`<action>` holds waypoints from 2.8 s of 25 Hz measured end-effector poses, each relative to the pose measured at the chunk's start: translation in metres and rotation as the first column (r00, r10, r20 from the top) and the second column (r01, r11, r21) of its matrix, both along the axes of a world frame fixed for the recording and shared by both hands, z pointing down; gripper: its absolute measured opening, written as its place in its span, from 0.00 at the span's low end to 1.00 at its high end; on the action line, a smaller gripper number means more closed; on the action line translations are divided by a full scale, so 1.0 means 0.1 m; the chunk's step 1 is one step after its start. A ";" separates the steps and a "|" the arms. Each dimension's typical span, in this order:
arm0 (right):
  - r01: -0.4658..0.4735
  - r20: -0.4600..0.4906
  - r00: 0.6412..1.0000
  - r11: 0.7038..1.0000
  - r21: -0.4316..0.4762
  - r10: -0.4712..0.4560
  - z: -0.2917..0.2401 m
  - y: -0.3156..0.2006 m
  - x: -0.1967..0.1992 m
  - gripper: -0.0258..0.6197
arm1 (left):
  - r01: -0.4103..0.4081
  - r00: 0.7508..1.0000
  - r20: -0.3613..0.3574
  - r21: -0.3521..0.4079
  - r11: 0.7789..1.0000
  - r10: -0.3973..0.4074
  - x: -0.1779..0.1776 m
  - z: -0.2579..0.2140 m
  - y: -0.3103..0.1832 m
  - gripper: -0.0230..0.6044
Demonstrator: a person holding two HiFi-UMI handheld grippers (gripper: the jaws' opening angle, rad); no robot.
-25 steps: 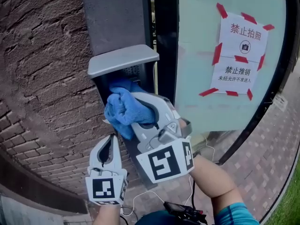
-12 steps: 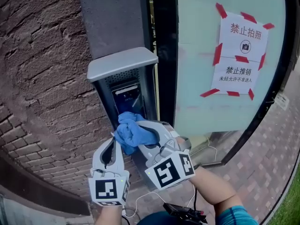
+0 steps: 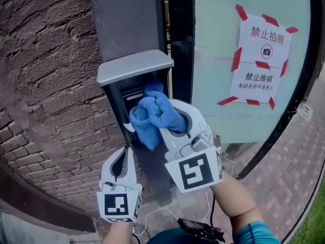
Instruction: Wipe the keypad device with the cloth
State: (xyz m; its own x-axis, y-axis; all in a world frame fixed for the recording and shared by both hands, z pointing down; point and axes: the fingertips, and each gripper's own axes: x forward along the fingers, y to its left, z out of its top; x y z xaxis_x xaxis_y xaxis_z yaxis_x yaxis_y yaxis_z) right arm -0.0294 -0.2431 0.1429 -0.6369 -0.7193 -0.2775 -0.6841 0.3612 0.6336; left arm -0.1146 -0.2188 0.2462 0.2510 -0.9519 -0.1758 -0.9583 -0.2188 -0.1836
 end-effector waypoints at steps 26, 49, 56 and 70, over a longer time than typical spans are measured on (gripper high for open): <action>-0.089 0.022 0.996 0.993 0.072 0.088 -0.64 0.01 0.20 0.11 | -0.006 1.000 0.003 -0.009 1.000 0.006 0.04 0.05 0.10 0.05; -0.079 -0.059 0.996 0.978 -0.194 0.069 0.81 0.04 0.23 0.11 | -0.010 1.000 -0.005 -0.032 0.999 0.010 0.02 0.19 0.09 0.05; -0.007 -0.065 0.998 1.000 0.004 0.007 0.18 0.27 -0.12 0.11 | 0.006 1.000 -0.007 -0.026 1.000 -0.006 -0.02 0.19 0.13 0.04; 0.028 -0.205 0.976 0.974 -0.224 -0.076 1.15 0.16 -0.39 0.11 | 0.023 1.000 -0.020 -0.053 0.998 -0.024 -0.13 0.36 0.13 0.05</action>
